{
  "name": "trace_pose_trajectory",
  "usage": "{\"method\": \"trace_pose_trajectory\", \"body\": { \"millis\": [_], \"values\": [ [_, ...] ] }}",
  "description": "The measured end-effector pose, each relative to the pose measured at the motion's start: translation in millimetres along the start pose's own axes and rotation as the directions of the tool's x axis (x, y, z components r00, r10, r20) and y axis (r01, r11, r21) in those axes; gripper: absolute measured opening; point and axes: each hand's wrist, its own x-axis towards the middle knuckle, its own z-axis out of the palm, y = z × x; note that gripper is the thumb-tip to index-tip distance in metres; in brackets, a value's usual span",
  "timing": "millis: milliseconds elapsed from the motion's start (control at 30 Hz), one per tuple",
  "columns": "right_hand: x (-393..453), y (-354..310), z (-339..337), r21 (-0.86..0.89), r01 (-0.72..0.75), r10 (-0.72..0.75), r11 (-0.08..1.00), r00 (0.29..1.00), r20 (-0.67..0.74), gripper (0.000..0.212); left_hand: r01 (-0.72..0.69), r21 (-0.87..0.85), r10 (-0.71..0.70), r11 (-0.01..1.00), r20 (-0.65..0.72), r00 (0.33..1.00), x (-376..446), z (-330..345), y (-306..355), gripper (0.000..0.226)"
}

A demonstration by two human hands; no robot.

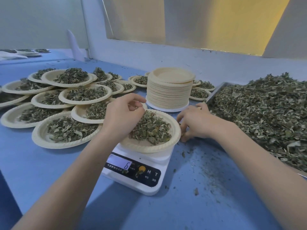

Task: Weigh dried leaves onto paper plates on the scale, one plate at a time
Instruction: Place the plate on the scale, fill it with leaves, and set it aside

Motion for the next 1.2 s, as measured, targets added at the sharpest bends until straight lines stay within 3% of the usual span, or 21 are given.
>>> {"method": "trace_pose_trajectory", "body": {
  "millis": [300,400,533,600,667,767,933,1033,1200],
  "values": [
    [-31,8,-32,0.104,-0.070,0.075,0.992,0.996,-0.048,0.011,0.019,0.018,-0.019,1.000,0.021,1.000,-11,4,11,0.019],
    [-33,6,-53,0.026,-0.075,0.078,0.997,0.990,-0.116,0.021,0.010,0.003,-0.010,1.000,0.006,1.000,-10,-1,19,0.020],
    [-22,-15,-70,0.273,0.074,0.018,0.959,0.947,-0.321,0.028,0.026,0.022,-0.025,0.999,-0.060,0.998,-7,-12,22,0.020],
    [-16,-27,-68,0.319,0.127,-0.058,0.939,0.975,-0.216,0.040,0.052,0.022,-0.049,0.998,-0.101,0.994,-7,-18,19,0.020],
    [-10,-32,-60,0.250,0.114,-0.105,0.961,0.993,-0.051,0.048,0.069,0.031,-0.065,0.997,-0.121,0.991,-8,-21,15,0.019],
    [-8,-29,-54,0.296,0.091,-0.084,0.951,0.996,-0.036,0.040,0.095,0.040,-0.090,0.995,-0.127,0.988,-10,-23,8,0.017],
    [-13,-22,-48,0.427,0.111,0.004,0.897,0.966,-0.260,0.023,0.091,0.055,-0.085,0.994,-0.098,0.992,-10,-19,3,0.018],
    [-13,-23,-46,0.439,0.122,0.024,0.890,0.949,-0.313,0.007,0.086,0.067,-0.080,0.994,-0.083,0.993,-9,-17,3,0.017],
    [-12,-25,-45,0.429,0.128,0.020,0.894,0.946,-0.324,0.010,0.080,0.060,-0.077,0.995,-0.059,0.995,-10,-16,3,0.018]
  ]
}}
